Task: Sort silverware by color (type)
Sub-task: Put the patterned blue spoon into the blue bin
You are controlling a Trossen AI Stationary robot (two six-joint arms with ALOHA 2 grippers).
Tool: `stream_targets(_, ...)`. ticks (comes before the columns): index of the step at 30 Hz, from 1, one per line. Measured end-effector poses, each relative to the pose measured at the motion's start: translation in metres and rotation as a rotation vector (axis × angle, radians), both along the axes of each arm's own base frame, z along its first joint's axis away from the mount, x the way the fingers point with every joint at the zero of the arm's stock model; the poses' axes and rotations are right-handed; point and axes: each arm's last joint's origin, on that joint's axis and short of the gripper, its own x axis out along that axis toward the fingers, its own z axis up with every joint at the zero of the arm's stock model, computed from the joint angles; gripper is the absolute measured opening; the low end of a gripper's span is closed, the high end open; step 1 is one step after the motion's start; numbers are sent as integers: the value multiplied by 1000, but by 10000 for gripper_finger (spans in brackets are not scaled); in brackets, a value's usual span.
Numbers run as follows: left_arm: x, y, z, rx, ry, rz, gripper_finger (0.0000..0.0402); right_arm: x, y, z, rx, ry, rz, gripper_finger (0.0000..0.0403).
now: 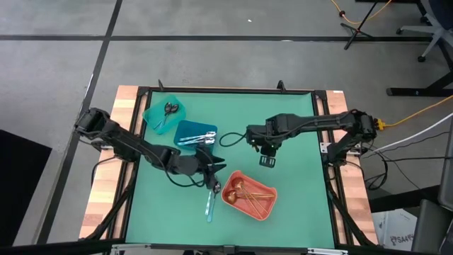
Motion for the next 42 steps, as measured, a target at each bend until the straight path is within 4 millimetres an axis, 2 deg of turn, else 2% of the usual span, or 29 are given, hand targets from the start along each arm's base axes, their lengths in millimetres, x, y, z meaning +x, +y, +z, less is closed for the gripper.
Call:
stream_targets(9,6,-4,29,-195,167,40,101,0,-11,0,-93,0,86,97)
stream_targets(16,4,-9,30,-389,207,46,101,1,-15,0,-165,1,97,97)
stream_targets(23,3,-25,15,-538,296,50,101,3,-15,1,-183,-22,119,97)
stream_targets(30,4,-40,-13,-679,443,82,101,7,-15,1,-187,-62,120,97)
stream_targets(37,8,-47,-36,-818,583,106,101,11,-15,2,-192,-97,129,97)
stream_targets(42,10,-49,-46,-879,626,148,101,14,-15,3,-197,-132,139,97)
